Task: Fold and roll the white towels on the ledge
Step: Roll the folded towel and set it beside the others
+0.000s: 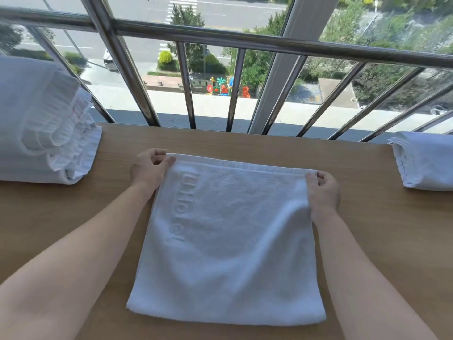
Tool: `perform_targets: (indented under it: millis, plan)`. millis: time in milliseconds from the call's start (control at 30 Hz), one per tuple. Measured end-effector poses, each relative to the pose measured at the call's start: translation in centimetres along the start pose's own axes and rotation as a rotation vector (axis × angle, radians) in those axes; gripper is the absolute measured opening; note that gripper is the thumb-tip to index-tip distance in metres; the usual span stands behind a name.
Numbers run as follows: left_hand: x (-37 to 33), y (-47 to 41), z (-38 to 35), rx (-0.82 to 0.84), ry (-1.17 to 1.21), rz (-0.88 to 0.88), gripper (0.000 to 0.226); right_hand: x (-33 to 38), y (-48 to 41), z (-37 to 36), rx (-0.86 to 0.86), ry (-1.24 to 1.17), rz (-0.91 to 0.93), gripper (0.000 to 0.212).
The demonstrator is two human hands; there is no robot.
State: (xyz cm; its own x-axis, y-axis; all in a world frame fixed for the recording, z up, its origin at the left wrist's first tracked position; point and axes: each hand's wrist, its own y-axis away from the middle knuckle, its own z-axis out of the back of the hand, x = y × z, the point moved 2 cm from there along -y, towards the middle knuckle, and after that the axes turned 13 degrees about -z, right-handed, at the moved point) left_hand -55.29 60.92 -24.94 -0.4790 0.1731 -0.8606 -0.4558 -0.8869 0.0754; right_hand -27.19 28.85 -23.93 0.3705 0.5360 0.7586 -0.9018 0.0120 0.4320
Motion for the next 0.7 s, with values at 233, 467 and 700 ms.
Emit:
perform_targets:
  millis: [233, 467, 700]
  plan:
    - [0.0, 3.8, 1.8, 0.043, -0.008, 0.067, 0.032, -1.6, 1.9, 1.8, 0.021, 0.106, -0.048, 0.037]
    - [2.0, 10.5, 4.5, 0.115, -0.005, 0.137, 0.036, -6.9, 7.0, 4.8, 0.014, 0.190, -0.150, 0.032]
    - [2.5, 16.5, 6.7, 0.207, -0.007, 0.146, 0.047, -11.1, 13.5, 8.1, 0.040, 0.328, -0.186, 0.028]
